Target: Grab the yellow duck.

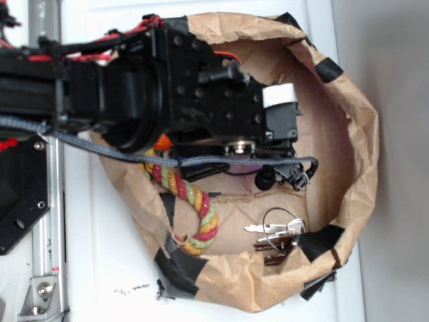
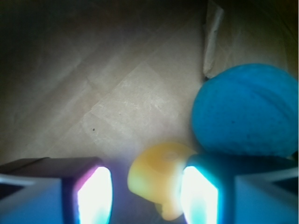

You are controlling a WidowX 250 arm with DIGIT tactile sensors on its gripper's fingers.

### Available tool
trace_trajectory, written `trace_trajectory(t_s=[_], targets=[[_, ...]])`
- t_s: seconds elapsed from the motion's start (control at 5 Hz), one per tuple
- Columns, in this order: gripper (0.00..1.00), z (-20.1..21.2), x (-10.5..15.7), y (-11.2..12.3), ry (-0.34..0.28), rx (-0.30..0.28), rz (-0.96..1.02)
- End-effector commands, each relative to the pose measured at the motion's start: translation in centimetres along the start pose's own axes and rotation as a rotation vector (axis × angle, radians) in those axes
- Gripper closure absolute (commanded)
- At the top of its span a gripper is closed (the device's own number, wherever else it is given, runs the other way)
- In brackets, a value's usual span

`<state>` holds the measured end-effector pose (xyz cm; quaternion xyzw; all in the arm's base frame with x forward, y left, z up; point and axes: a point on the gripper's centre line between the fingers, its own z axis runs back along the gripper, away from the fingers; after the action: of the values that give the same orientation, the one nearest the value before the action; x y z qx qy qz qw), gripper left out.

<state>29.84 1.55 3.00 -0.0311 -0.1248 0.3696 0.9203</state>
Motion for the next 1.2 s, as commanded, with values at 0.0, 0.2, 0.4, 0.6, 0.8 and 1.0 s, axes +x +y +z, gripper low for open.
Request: trace_trajectory(t_s=[0.0, 0.2, 0.4, 0.6, 0.8, 1.0], targets=[[0.0, 0.3, -0.4, 0.1, -0.006, 0.001, -0.017], [0.0, 0.3, -0.4, -0.1, -0.002, -0.001, -0.015], [0.0, -0.8, -0.4, -0.1, -0.002, 0.002, -0.017], [0.0, -3.5, -1.0, 1.1, 0.023, 0.035, -0.008], [0.0, -3.3, -2.2, 2.9, 0.051, 0.062, 0.018], [0.0, -2.1, -2.2, 3.1, 0.04, 0.045, 0.018]])
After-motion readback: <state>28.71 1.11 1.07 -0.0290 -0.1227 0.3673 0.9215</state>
